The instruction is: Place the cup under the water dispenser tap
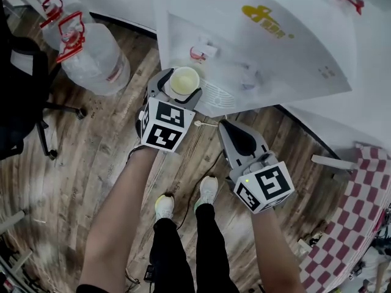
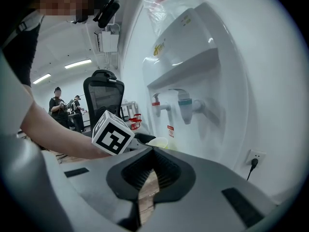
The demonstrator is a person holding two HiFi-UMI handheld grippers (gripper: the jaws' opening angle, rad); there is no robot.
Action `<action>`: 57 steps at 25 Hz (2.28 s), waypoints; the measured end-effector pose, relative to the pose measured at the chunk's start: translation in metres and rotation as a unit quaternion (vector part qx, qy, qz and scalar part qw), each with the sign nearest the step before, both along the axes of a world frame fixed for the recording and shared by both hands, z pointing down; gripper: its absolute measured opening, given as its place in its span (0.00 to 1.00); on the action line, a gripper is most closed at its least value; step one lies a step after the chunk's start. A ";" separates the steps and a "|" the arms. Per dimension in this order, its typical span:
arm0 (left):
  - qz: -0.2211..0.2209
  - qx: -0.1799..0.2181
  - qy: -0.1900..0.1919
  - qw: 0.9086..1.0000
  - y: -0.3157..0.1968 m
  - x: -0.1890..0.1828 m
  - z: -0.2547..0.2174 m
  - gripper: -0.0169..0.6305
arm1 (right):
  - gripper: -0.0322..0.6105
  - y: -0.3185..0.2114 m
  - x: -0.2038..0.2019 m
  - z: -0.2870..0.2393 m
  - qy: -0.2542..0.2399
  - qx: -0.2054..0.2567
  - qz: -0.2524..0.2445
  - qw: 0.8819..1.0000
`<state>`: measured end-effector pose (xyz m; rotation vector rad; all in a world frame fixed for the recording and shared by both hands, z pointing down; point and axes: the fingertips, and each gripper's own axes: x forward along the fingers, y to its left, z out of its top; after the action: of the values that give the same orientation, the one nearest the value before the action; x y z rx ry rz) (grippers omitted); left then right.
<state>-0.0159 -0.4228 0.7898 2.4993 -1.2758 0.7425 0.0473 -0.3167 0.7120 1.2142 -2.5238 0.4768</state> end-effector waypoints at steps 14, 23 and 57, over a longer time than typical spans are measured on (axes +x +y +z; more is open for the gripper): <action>0.021 -0.006 -0.001 1.000 -0.016 0.011 0.009 0.58 | 0.07 -0.006 0.004 0.010 0.005 -0.010 0.011 1.000; 0.020 -0.007 -0.006 1.000 -0.014 0.008 0.017 0.64 | 0.07 -0.006 0.013 0.015 0.007 -0.018 0.017 1.000; -0.013 -0.044 0.102 0.994 0.176 -0.062 -0.205 0.06 | 0.07 0.136 0.004 -0.166 -0.044 -0.062 0.103 0.992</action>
<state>-0.0782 -0.2473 0.5847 2.4120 -1.1752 0.5111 0.0510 -0.1803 0.5464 1.4421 -2.4093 0.7388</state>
